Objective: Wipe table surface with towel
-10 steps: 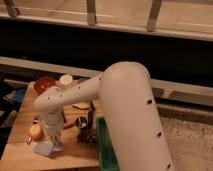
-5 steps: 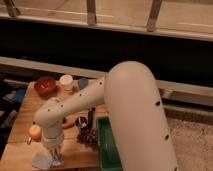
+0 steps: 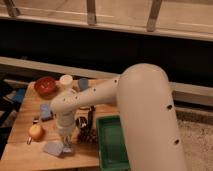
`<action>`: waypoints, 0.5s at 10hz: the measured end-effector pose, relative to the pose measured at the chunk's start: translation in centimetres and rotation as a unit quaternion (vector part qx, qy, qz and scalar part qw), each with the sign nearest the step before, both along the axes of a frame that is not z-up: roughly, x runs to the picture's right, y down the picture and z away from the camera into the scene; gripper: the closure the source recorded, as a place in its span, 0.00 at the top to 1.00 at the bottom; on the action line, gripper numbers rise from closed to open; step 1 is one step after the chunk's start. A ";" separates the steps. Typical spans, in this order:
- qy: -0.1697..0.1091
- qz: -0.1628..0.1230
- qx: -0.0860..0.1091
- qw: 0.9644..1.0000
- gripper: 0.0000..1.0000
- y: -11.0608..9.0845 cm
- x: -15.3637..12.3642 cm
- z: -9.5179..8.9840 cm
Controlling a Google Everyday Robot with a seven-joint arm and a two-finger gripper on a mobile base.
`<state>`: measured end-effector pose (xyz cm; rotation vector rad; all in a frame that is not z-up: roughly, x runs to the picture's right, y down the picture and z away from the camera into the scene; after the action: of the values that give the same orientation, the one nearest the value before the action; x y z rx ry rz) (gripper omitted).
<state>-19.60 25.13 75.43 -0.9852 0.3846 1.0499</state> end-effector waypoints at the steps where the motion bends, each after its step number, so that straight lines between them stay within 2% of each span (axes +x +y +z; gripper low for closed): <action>1: -0.005 0.003 0.006 1.000 0.00 -1.5 0.2 0.9; 3: -0.017 0.002 0.015 1.000 0.00 -3.3 -0.2 1.9; 5: -0.033 -0.003 0.018 0.999 0.00 -3.5 -1.4 1.7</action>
<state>-20.98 21.59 77.08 -0.9838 0.3135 1.0120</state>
